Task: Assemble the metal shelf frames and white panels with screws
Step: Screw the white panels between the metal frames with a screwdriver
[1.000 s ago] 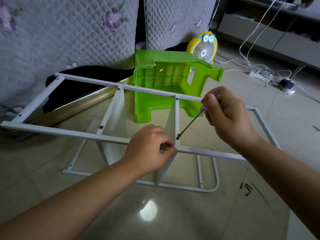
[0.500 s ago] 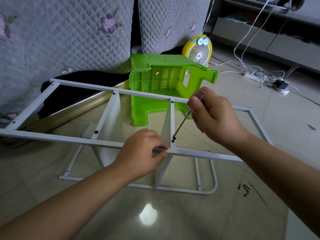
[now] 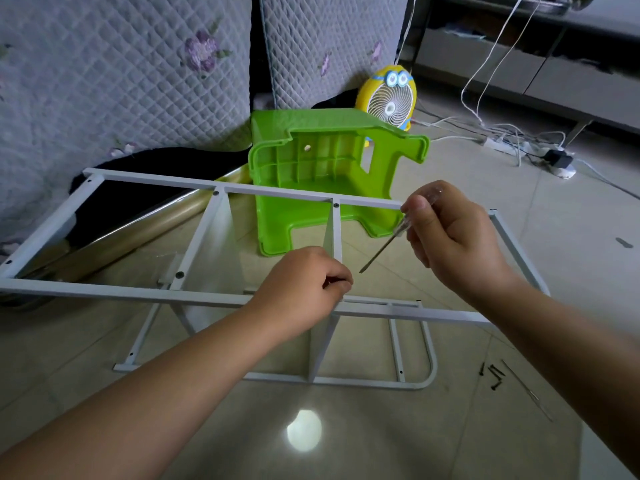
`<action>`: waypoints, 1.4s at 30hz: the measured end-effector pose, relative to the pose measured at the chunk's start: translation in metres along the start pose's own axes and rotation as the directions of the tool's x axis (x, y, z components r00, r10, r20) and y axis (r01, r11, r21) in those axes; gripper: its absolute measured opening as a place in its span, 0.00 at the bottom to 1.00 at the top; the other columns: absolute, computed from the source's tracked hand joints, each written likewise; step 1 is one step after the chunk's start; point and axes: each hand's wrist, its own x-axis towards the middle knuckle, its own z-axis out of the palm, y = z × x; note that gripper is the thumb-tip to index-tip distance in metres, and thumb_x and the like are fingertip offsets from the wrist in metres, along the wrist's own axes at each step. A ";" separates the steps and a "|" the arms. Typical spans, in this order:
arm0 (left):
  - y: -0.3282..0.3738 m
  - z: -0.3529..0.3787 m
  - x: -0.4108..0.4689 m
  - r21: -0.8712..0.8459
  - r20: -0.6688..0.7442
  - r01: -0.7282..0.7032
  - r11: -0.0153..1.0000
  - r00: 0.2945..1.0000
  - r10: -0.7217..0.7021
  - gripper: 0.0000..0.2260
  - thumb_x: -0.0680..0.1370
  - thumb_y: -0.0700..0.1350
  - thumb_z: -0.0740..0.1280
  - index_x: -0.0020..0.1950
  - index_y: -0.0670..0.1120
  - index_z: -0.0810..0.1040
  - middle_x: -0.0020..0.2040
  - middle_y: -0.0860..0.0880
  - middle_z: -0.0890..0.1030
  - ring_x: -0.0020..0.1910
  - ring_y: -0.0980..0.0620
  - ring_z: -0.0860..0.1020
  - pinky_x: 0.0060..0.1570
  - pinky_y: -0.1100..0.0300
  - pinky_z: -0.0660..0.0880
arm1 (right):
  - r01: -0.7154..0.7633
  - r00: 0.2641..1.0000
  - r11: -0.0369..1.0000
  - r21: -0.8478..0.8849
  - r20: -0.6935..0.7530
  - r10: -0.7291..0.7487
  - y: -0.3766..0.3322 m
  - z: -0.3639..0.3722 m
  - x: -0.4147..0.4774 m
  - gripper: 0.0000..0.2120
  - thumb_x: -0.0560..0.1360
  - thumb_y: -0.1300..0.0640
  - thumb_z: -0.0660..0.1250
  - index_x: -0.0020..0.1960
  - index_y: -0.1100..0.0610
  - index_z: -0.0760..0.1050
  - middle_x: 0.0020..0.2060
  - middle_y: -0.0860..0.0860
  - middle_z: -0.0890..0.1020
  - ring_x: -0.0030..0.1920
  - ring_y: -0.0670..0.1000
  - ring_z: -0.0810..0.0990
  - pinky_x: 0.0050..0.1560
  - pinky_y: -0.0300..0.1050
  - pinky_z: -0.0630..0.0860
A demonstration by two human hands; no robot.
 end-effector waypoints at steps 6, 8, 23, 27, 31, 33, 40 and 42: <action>-0.003 0.003 -0.009 0.029 -0.116 -0.097 0.995 0.988 0.099 0.06 0.73 0.39 0.68 0.45 0.40 0.84 0.39 0.43 0.82 0.39 0.52 0.74 0.41 0.63 0.68 | -0.042 0.998 0.997 0.062 -0.043 0.044 -0.001 0.001 0.000 0.10 0.72 0.43 0.53 0.37 0.47 0.66 0.24 0.39 0.75 0.25 0.42 0.72 0.30 0.33 0.64; -0.003 0.003 -0.011 0.036 -0.122 -0.113 0.993 0.986 0.117 0.06 0.72 0.39 0.68 0.43 0.40 0.84 0.37 0.43 0.82 0.37 0.52 0.76 0.40 0.64 0.68 | -0.055 0.997 0.994 0.090 -0.056 0.061 -0.002 0.002 0.000 0.10 0.72 0.43 0.53 0.37 0.47 0.66 0.24 0.40 0.75 0.24 0.42 0.71 0.30 0.36 0.64; -0.027 -0.010 -0.044 0.029 -0.121 -0.208 0.978 0.970 0.210 0.14 0.70 0.51 0.63 0.36 0.43 0.84 0.34 0.51 0.81 0.35 0.57 0.76 0.33 0.58 0.73 | 0.042 0.985 0.991 0.126 0.160 -0.062 -0.028 -0.004 0.000 0.03 0.71 0.47 0.57 0.41 0.46 0.66 0.25 0.38 0.77 0.24 0.41 0.74 0.29 0.31 0.66; -0.030 -0.009 -0.043 0.019 -0.129 -0.267 0.963 0.955 0.267 0.13 0.70 0.50 0.65 0.37 0.43 0.84 0.34 0.50 0.81 0.36 0.57 0.76 0.33 0.59 0.72 | 0.038 0.977 0.994 0.104 0.204 -0.059 -0.029 -0.002 0.002 0.03 0.72 0.48 0.57 0.41 0.46 0.66 0.23 0.40 0.76 0.25 0.40 0.75 0.29 0.28 0.66; -0.035 -0.009 -0.044 0.052 -0.132 -0.298 0.953 0.944 0.302 0.12 0.70 0.50 0.65 0.37 0.44 0.85 0.34 0.50 0.81 0.37 0.58 0.75 0.34 0.58 0.72 | 0.033 0.972 0.994 0.099 0.229 -0.055 -0.031 -0.002 0.006 0.04 0.73 0.52 0.58 0.40 0.48 0.65 0.26 0.42 0.74 0.24 0.40 0.74 0.28 0.27 0.65; -0.036 -0.008 -0.043 0.062 -0.139 -0.307 0.950 0.940 0.313 0.12 0.70 0.50 0.65 0.37 0.44 0.84 0.34 0.50 0.80 0.37 0.57 0.74 0.35 0.59 0.71 | 0.022 0.967 0.996 0.087 0.251 -0.044 -0.033 -0.004 0.008 0.05 0.74 0.56 0.58 0.40 0.48 0.65 0.26 0.43 0.75 0.23 0.40 0.74 0.28 0.27 0.65; -0.037 -0.005 -0.043 0.071 -0.165 -0.325 0.943 0.929 0.332 0.12 0.70 0.49 0.65 0.36 0.43 0.84 0.32 0.49 0.79 0.37 0.57 0.72 0.35 0.60 0.70 | 0.026 0.959 0.998 0.054 0.279 -0.040 -0.034 -0.004 0.006 0.05 0.73 0.56 0.57 0.40 0.47 0.65 0.22 0.42 0.76 0.24 0.40 0.74 0.28 0.28 0.65; -0.038 -0.005 -0.043 0.070 -0.171 -0.329 0.942 0.926 0.336 0.12 0.70 0.49 0.64 0.36 0.43 0.84 0.32 0.50 0.79 0.37 0.57 0.72 0.35 0.60 0.70 | 0.012 0.958 0.998 0.056 0.285 -0.027 -0.034 -0.005 0.007 0.05 0.73 0.55 0.57 0.40 0.47 0.65 0.24 0.39 0.78 0.23 0.40 0.74 0.28 0.28 0.65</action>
